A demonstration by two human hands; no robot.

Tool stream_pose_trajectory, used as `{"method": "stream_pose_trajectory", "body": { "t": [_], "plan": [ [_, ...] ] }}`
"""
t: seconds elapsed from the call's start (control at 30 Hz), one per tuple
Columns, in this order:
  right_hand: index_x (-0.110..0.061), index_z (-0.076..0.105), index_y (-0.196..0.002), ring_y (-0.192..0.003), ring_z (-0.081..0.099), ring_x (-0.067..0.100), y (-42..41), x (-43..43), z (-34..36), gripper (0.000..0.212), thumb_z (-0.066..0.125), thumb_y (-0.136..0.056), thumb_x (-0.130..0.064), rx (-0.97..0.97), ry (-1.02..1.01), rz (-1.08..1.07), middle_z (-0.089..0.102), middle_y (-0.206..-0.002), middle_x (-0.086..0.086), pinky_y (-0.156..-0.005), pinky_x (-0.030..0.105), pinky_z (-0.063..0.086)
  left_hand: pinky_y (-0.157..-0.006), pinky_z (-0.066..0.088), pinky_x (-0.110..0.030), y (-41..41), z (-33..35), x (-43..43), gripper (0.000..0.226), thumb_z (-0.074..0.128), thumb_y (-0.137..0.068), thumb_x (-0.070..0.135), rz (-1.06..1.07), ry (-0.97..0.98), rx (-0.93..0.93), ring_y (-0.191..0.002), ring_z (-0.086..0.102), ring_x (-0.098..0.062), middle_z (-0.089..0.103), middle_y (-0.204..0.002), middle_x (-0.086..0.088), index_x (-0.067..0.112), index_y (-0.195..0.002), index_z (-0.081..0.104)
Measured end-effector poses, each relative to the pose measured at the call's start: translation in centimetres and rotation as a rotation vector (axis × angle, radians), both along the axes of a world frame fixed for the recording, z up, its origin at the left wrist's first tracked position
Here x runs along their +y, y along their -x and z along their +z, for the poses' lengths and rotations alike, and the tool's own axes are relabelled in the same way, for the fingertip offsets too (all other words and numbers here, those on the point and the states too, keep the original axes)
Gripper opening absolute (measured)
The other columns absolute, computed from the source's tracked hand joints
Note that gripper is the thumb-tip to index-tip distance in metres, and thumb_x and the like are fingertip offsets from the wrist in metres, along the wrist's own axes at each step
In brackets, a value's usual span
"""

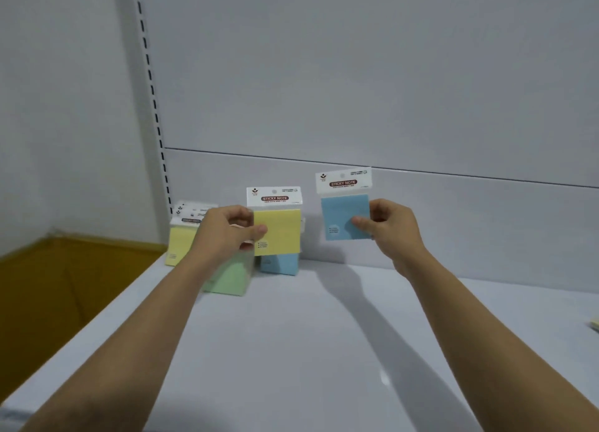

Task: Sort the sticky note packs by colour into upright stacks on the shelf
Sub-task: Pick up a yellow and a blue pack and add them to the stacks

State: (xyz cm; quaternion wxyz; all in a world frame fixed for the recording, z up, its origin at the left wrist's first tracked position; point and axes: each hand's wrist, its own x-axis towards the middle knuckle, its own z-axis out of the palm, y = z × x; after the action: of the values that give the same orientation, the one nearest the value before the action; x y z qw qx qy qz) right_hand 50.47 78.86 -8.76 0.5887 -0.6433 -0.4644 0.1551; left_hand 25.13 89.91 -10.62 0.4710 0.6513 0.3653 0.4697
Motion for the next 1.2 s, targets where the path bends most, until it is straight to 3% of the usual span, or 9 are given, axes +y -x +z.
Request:
{"method": "stream_pose_trajectory", "body": {
  "t": [0.23,0.43,0.8,1.1,1.2],
  "plan": [
    [-0.022,0.070,-0.080,-0.080,0.069,0.020,7.3,4.0,-0.2,0.012,0.077,-0.077,-0.012,0.051,-0.003,0.060,0.074,-0.085,0.000,-0.064,0.027,0.047,-0.061,0.059,-0.028,7.5,-0.8,3.5,0.017,0.075,-0.076,0.002,0.076,0.007,0.005,-0.072,0.067,-0.021,0.066,-0.087,-0.011,0.005,-0.091,0.067],
    [-0.019,0.069,-0.086,-0.081,0.072,0.021,11.9,5.7,-2.0,0.016,0.077,-0.077,-0.009,0.114,0.012,0.100,0.075,-0.084,0.002,-0.066,0.031,0.054,-0.056,0.054,-0.020,12.0,-2.9,6.5,0.018,0.070,-0.082,0.005,0.205,-0.002,-0.036,-0.077,0.069,-0.021,0.070,-0.091,-0.011,0.009,-0.100,0.070],
    [-0.017,0.066,-0.087,-0.078,0.072,0.014,15.8,7.4,-3.9,0.017,0.076,-0.077,-0.007,0.187,0.013,0.128,0.073,-0.082,0.004,-0.055,0.018,0.049,-0.085,0.055,-0.048,13.6,-6.3,9.6,0.016,0.068,-0.083,0.007,0.308,0.014,-0.036,-0.088,0.070,-0.030,0.073,-0.092,-0.011,0.020,-0.091,0.071],
    [-0.021,0.065,-0.087,-0.084,0.071,0.021,12.2,6.3,-4.2,0.017,0.074,-0.081,-0.008,0.224,-0.039,0.002,0.074,-0.085,0.005,-0.079,0.039,0.058,-0.087,0.055,-0.047,12.6,-6.8,11.1,0.016,0.071,-0.081,0.007,0.329,0.043,0.088,-0.088,0.069,-0.030,0.072,-0.091,-0.012,0.009,-0.097,0.070],
    [-0.021,0.064,-0.087,-0.084,0.070,0.022,11.4,6.2,-5.7,0.017,0.071,-0.083,-0.006,0.281,-0.026,-0.049,0.073,-0.081,0.002,-0.076,0.037,0.057,-0.082,0.054,-0.037,12.0,-7.2,11.5,0.018,0.070,-0.082,0.007,0.346,0.032,0.130,-0.086,0.068,-0.028,0.072,-0.092,-0.013,0.006,-0.100,0.071]
  ]
}}
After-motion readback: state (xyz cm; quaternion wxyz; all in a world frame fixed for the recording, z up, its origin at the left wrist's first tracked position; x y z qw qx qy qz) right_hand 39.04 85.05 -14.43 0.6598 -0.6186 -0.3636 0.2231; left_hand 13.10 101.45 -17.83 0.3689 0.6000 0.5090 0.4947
